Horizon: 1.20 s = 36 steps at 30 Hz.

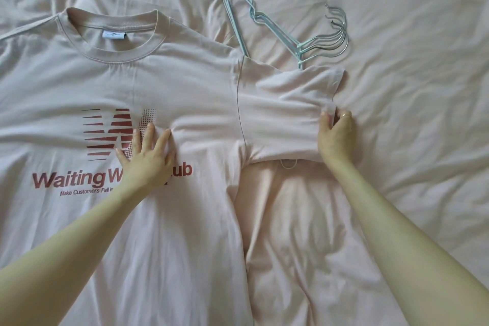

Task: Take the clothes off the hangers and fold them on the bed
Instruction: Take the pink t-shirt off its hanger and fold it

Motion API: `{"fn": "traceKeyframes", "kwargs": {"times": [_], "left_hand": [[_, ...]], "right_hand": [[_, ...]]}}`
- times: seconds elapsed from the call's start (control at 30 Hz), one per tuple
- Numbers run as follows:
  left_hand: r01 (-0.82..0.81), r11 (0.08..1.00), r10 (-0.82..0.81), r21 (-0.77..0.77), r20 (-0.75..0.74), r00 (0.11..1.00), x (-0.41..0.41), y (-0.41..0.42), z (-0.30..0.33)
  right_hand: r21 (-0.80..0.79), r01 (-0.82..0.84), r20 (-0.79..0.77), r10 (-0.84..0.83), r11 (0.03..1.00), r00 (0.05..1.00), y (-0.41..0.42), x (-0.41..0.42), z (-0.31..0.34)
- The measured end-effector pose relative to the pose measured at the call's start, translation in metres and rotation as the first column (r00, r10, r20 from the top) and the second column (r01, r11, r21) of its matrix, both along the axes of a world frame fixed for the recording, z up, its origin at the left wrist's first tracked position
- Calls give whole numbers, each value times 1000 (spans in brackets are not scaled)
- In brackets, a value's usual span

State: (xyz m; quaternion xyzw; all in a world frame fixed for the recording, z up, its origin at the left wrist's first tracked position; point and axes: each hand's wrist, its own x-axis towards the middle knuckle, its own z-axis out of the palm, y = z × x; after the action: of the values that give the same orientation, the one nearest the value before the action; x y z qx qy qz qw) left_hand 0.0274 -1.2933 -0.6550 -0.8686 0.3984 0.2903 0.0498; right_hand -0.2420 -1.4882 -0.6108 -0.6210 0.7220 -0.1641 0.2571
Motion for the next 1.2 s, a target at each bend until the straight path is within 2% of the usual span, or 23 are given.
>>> {"fn": "traceKeyframes", "kwargs": {"times": [0.07,0.13,0.23,0.43,0.57,0.67,0.77,0.87,0.93,1.03,1.2], "left_hand": [[1,1000,-1,-1,-2,1000,-1,0,1],[-1,1000,1,-5,-2,1000,-2,0,1],[-17,1000,17,-18,-7,1000,-3,1,1],[-16,1000,16,-23,-6,1000,-2,1,3],[-10,1000,11,-23,7,1000,-4,2,3],[-11,1000,11,-19,8,1000,-5,2,2],[-10,1000,10,-21,10,1000,-5,2,3],[-18,999,18,-32,6,1000,-5,4,2],[-20,999,20,-33,4,1000,-5,4,1],[-12,999,12,-35,-5,1000,-4,4,2],[28,997,-28,-78,-8,1000,-8,21,5]], "right_hand": [[113,61,26,-64,992,998,4,-2,-3],[221,45,73,-63,974,995,8,-4,-7],[282,41,136,-83,959,987,16,-5,-17],[128,41,-4,-41,991,999,18,-12,-22],[93,49,-100,-39,995,994,12,-11,-15],[-81,7,-207,-24,997,978,2,-4,4],[-194,-86,-134,61,977,989,-24,8,17],[-99,-133,-114,121,986,986,-55,23,20],[-21,-61,-165,57,998,985,-71,25,21],[-97,30,-194,-49,995,980,-80,21,23],[-188,89,-15,-93,978,996,-42,25,25]]}}
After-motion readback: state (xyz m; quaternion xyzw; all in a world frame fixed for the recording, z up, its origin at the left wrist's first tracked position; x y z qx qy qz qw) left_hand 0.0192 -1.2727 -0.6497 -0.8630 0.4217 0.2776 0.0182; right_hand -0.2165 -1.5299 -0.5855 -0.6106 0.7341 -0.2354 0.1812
